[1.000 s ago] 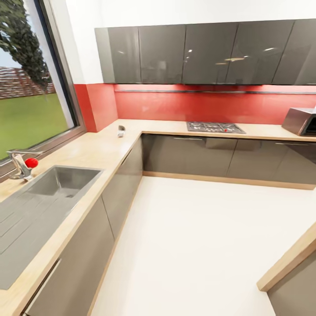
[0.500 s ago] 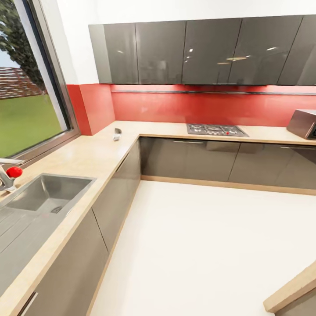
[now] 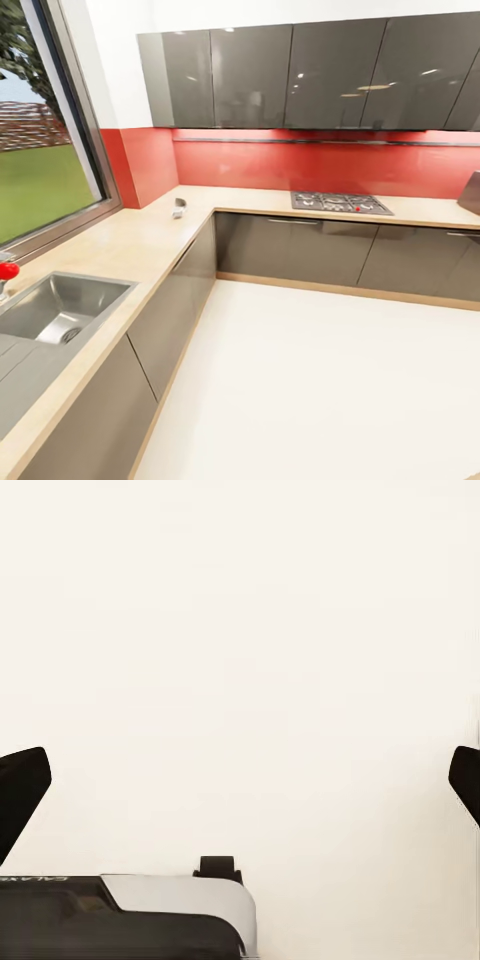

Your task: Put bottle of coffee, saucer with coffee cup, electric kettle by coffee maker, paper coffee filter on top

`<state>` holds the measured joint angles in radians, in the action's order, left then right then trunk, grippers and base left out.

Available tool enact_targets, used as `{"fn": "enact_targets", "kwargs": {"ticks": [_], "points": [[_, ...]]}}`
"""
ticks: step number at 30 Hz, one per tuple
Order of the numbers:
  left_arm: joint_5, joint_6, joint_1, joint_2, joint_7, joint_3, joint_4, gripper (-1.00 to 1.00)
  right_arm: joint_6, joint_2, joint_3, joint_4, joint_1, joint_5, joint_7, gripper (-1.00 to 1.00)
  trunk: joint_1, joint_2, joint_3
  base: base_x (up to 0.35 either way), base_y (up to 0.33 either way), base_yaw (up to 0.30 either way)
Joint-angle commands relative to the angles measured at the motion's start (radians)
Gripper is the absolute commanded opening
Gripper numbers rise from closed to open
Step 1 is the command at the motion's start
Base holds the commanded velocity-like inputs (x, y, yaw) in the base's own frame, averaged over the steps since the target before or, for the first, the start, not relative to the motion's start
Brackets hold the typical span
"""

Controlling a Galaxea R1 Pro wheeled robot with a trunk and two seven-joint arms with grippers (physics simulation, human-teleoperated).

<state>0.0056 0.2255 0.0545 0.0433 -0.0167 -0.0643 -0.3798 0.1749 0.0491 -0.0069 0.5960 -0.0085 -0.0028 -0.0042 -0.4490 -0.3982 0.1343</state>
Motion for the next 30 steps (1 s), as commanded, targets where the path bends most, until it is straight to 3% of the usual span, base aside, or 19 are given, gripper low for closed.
{"fn": "enact_targets", "kwargs": {"ticks": [1,30], "points": [[0.001,0.003,0.001,0.0,-0.002,-0.003,0.004,1.0,0.003,0.0,0.0,-0.004,-0.001,0.0,0.0,1.0,-0.001,-0.002,0.002,0.281,-0.171,0.001],[-0.001,0.005,0.001,0.001,-0.002,-0.005,0.026,1.0,0.003,0.0,0.001,-0.01,-0.001,0.0,0.0,1.0,-0.001,-0.002,0.002,0.306,-0.146,0.022]]}}
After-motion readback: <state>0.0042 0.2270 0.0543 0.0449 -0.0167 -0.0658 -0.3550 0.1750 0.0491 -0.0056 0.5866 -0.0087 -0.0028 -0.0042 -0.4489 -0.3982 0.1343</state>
